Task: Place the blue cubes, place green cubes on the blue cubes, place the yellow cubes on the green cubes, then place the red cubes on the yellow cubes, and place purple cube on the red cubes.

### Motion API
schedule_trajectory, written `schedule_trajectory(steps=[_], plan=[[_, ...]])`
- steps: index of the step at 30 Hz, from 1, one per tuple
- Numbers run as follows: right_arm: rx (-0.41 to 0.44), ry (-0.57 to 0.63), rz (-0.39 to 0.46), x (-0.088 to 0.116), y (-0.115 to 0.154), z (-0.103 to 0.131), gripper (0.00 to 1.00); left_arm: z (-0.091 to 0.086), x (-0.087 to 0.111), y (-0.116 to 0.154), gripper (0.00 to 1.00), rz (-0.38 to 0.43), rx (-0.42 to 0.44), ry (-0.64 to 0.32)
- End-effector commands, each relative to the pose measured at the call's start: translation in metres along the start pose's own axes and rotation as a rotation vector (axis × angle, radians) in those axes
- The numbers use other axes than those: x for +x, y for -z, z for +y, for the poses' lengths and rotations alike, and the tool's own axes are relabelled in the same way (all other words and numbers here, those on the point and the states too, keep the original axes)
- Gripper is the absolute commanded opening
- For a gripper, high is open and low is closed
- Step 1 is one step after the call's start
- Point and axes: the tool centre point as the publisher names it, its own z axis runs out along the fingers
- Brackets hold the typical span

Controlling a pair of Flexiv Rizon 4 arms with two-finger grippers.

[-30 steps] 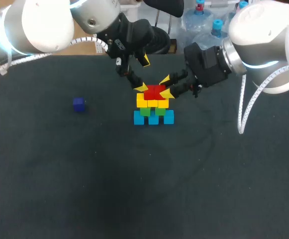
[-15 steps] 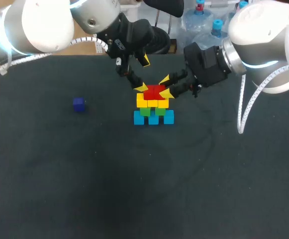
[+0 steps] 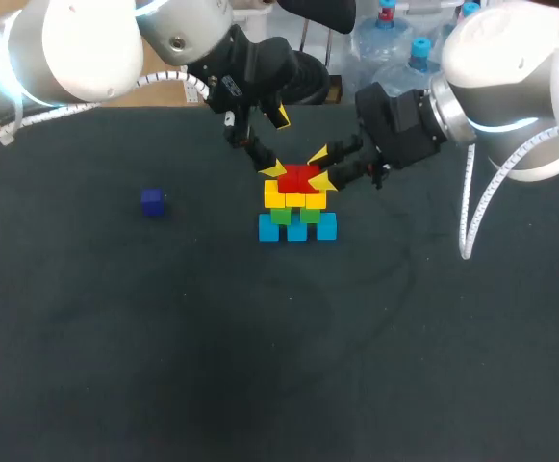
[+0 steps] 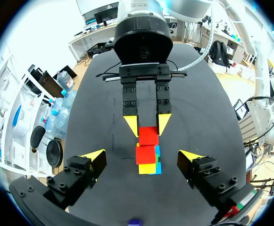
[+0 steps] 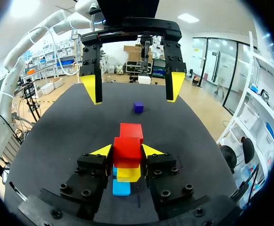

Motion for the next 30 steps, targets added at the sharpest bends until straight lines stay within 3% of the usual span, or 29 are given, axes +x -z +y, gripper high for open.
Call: schedule_trajectory(steps=[1,30], plan=[[0.001,-0.001,0.000,0.0001,-0.0005,0.0003,0.13,0.0003,0.0011,0.0001,1.00,-0.003,0.000,-0.003],[0.006,-0.004,-0.001,0.0007,0.0003,-0.0006,0.33,0.0003,0.0011,0.0001,1.00,-0.003,0.000,-0.003]])
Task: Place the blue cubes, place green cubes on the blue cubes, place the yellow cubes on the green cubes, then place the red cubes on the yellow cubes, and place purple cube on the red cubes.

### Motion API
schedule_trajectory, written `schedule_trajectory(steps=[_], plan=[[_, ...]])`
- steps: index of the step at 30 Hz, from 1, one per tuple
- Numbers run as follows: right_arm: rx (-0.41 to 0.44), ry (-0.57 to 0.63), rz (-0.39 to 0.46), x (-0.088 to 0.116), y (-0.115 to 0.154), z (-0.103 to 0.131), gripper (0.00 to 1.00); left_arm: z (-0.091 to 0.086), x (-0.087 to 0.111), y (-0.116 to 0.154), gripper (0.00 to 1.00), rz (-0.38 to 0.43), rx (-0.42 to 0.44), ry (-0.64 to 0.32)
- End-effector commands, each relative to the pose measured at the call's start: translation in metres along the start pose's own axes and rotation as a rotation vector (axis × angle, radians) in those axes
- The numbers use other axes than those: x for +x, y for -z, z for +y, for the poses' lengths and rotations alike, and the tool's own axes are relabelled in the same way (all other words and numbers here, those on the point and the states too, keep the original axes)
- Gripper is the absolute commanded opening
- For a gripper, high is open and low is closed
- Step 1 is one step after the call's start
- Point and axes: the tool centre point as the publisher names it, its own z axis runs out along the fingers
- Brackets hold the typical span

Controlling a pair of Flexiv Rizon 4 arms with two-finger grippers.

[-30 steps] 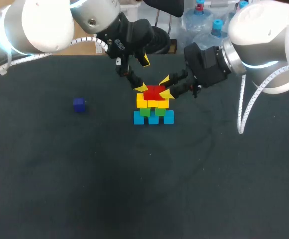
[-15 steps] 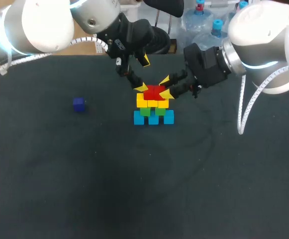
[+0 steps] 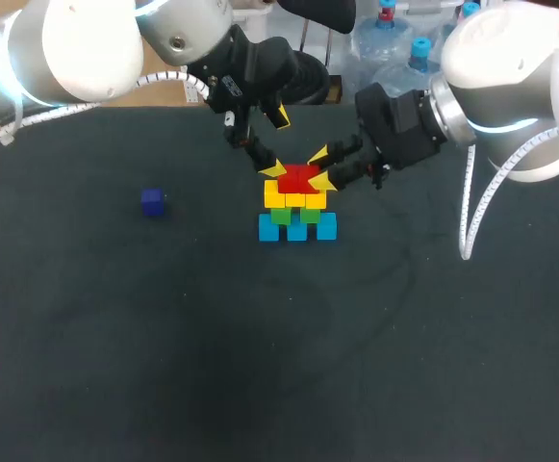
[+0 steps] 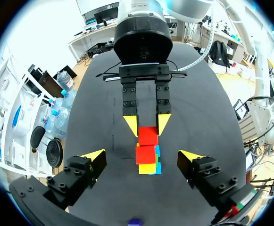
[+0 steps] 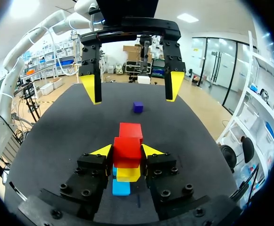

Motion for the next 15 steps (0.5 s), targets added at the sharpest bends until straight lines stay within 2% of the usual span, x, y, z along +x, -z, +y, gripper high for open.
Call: schedule_trajectory(steps=[1,8,9,10,11,12,14,15], plan=[[0.002,0.000,0.000,0.0003,0.0004,0.0000,0.34,0.0003,0.0011,0.0001,1.00,-0.003,0.000,-0.003],[0.003,0.000,0.000,0.0003,0.0006,-0.0002,0.52,0.0003,0.0011,0.0001,1.00,-0.003,0.000,-0.003],[0.003,-0.001,0.000,0.0003,0.0006,-0.0002,0.60,0.0003,0.0011,0.0001,1.00,-0.003,0.000,-0.003],[0.003,-0.001,0.001,0.0003,0.0006,-0.0002,0.80,0.0003,0.0011,0.0001,1.00,-0.003,0.000,-0.003],[0.003,-0.001,0.001,0.0003,0.0006,-0.0002,0.89,0.0003,0.0011,0.0001,1.00,-0.003,0.000,-0.003],[0.003,0.000,0.000,0.0002,0.0005,-0.0002,0.95,0.0003,0.0011,0.0001,1.00,-0.003,0.000,-0.003],[0.003,0.000,0.001,0.0002,0.0005,-0.0002,0.93,0.0003,0.0011,0.0001,1.00,-0.003,0.000,-0.003],[0.004,0.000,0.002,0.0001,0.0005,-0.0003,0.96,0.0003,0.0011,0.0001,1.00,-0.003,0.000,-0.003]])
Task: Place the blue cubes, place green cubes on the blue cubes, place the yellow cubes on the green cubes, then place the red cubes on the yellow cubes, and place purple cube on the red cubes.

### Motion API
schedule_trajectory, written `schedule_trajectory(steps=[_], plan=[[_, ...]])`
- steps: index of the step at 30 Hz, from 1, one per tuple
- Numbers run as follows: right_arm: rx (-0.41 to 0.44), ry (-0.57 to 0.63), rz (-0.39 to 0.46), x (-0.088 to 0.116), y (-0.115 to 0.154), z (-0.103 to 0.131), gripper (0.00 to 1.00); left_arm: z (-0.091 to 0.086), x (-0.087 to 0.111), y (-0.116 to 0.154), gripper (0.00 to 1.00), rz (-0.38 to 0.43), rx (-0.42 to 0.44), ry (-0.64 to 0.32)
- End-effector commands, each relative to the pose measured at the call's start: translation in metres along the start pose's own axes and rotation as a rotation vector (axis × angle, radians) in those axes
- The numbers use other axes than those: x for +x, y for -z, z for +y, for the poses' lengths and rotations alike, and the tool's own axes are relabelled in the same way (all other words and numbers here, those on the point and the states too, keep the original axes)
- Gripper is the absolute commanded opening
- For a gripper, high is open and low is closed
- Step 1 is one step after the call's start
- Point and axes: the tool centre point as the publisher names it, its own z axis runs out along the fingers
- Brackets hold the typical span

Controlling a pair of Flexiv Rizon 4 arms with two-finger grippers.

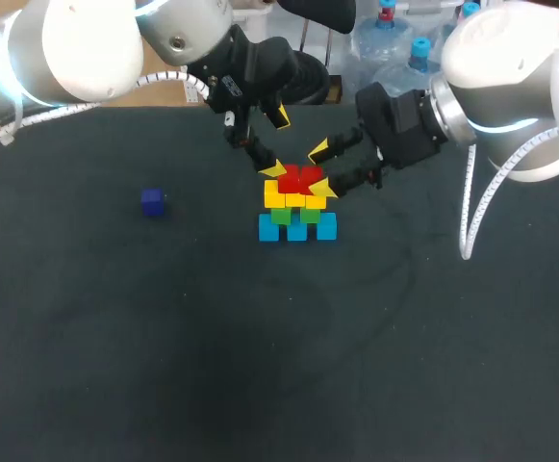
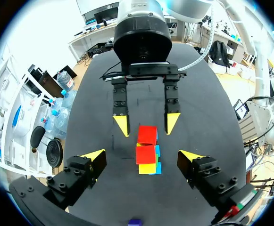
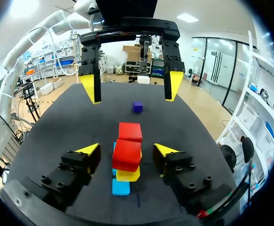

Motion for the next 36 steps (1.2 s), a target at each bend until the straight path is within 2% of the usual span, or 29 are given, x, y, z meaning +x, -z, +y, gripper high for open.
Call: schedule_trajectory(steps=[1,5,9,10,11,12,14,15,18,19,20,21,22,36], plan=[[0.003,0.001,0.001,0.000,0.000,0.000,0.97,0.000,0.001,0.000,1.00,-0.003,0.000,-0.003],[0.006,0.000,0.002,-0.001,0.002,0.000,1.00,0.000,0.001,0.000,1.00,-0.003,0.000,-0.003],[0.022,-0.005,-0.001,-0.002,0.009,0.000,0.98,0.000,0.001,0.000,1.00,-0.003,0.000,-0.003],[0.028,-0.004,-0.007,-0.003,0.012,0.000,0.95,0.000,0.001,0.000,1.00,-0.003,0.000,-0.003],[0.035,-0.006,-0.012,-0.004,0.015,0.000,0.77,0.000,0.001,0.000,1.00,-0.003,0.000,-0.003],[0.040,-0.007,-0.016,-0.005,0.018,0.001,0.65,0.000,0.001,0.000,1.00,-0.003,0.000,-0.003],[0.052,-0.011,-0.021,-0.006,0.024,0.002,0.50,0.000,0.001,0.000,1.00,-0.003,0.000,-0.003],[0.056,-0.012,-0.024,-0.007,0.027,0.003,0.51,0.000,0.001,0.000,1.00,-0.003,0.000,-0.003],[0.073,-0.020,-0.033,-0.005,0.035,0.006,0.44,0.000,0.001,0.000,1.00,-0.003,0.000,-0.003],[0.080,-0.024,-0.037,-0.004,0.038,0.007,0.39,0.000,0.001,0.000,1.00,-0.003,0.000,-0.003],[0.085,-0.027,-0.042,-0.003,0.040,0.007,0.28,0.000,0.001,0.000,1.00,-0.003,0.000,-0.003],[0.089,-0.029,-0.042,-0.001,0.042,0.006,0.11,0.000,0.001,0.000,1.00,-0.003,0.000,-0.003],[0.091,-0.031,-0.041,0.001,0.042,0.006,0.00,0.000,0.001,0.000,1.00,-0.003,0.000,-0.003],[0.076,-0.032,-0.053,0.013,0.027,0.001,0.00,0.000,0.001,0.000,1.00,-0.003,0.000,-0.003]])
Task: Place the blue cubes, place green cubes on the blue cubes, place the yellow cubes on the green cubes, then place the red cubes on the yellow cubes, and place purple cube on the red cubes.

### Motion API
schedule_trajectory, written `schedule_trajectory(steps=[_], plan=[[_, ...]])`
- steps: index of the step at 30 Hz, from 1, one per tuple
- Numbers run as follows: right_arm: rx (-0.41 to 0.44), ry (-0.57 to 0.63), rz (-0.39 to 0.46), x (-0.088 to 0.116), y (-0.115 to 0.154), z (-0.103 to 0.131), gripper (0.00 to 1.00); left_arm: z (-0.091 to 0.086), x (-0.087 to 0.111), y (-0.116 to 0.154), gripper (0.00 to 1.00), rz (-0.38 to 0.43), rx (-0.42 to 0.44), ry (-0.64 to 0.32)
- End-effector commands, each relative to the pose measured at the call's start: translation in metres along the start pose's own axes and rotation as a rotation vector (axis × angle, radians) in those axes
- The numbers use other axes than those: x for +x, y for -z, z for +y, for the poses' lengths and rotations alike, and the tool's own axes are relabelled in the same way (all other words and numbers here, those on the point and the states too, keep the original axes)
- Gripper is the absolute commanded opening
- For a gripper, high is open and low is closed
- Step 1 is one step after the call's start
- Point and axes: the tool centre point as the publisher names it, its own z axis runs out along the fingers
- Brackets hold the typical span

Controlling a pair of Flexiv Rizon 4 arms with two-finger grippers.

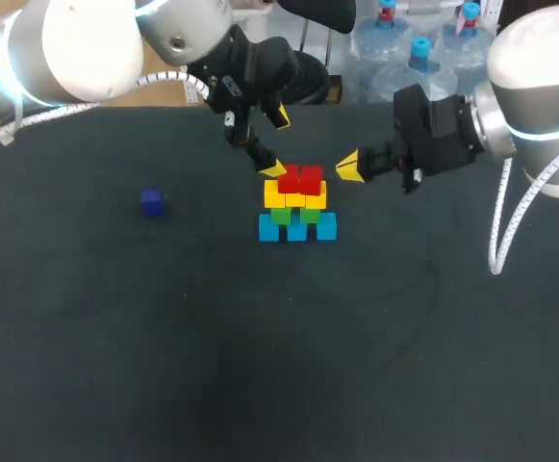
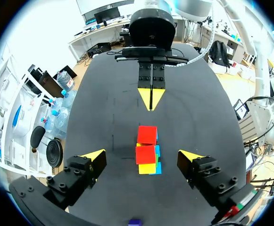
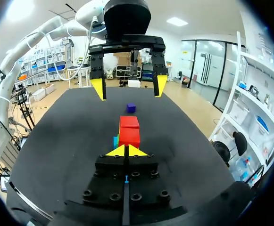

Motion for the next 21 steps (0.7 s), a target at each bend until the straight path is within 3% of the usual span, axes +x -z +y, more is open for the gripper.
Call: schedule_trajectory(steps=[1,21], plan=[[-0.012,0.003,-0.007,0.003,-0.011,-0.006,0.00,0.000,0.001,0.000,1.00,-0.003,0.000,-0.003],[-0.035,0.009,-0.012,0.004,-0.022,-0.010,0.00,0.000,0.001,0.000,1.00,-0.003,0.000,-0.003]])
